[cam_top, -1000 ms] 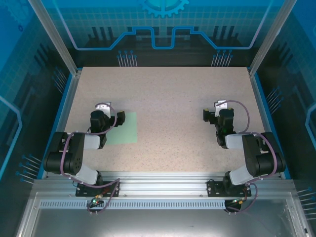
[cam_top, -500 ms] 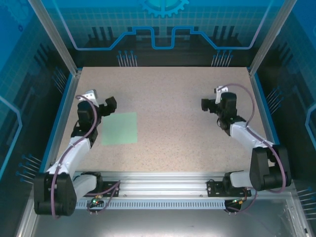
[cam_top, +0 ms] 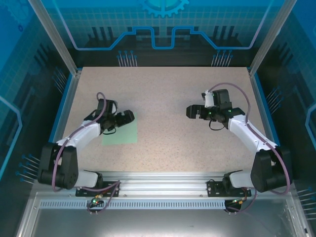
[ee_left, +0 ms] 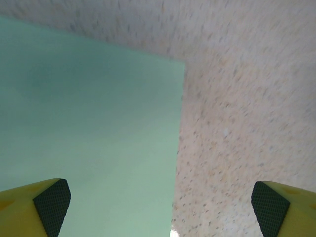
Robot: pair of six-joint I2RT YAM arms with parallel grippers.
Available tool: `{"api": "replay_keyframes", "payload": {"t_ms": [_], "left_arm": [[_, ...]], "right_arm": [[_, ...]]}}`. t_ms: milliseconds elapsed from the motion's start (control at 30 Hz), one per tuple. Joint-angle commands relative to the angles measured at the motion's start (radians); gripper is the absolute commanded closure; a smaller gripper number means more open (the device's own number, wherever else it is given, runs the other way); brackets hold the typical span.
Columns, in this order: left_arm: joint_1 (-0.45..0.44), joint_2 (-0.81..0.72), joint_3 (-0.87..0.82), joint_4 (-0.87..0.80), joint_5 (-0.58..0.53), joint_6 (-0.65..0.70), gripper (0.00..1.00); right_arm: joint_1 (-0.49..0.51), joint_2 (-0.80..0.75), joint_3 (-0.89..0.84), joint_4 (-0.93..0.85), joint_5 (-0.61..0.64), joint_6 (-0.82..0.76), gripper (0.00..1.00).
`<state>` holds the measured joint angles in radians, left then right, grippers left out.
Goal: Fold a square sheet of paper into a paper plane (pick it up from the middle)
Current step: Move the square sheet of paper to the center of the table.
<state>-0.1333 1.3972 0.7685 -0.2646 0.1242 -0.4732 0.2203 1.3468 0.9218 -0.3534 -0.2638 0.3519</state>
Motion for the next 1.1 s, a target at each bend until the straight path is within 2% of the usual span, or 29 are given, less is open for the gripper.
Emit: {"api": "replay_keyframes", "payload": {"t_ms": [0, 167, 433, 800, 967, 1067], "left_arm": [[-0.024, 0.058, 0.041, -0.132, -0.087, -0.031, 0.02], [-0.101, 0.134, 0.074, -0.177, -0.166, -0.041, 0.01], [-0.249, 0.287, 0.139, -0.176, -0.156, -0.115, 0.02], [-0.495, 0.407, 0.278, -0.122, -0.078, -0.307, 0.02], [-0.585, 0.465, 0.393, -0.099, -0.057, -0.352, 0.01], [-0.6, 0.435, 0.422, -0.107, -0.074, -0.355, 0.01]], "right_arm": [[0.057, 0.012, -0.003, -0.052, -0.015, 0.024, 0.0], [0.112, 0.049, 0.003, -0.067, 0.002, 0.018, 0.01], [0.134, 0.07, -0.028, -0.067, 0.063, 0.04, 0.01], [0.121, 0.021, -0.099, -0.112, 0.201, 0.096, 0.01], [0.108, -0.02, -0.132, -0.114, 0.184, 0.121, 0.01], [0.107, -0.037, -0.126, -0.121, 0.124, 0.121, 0.01]]}}
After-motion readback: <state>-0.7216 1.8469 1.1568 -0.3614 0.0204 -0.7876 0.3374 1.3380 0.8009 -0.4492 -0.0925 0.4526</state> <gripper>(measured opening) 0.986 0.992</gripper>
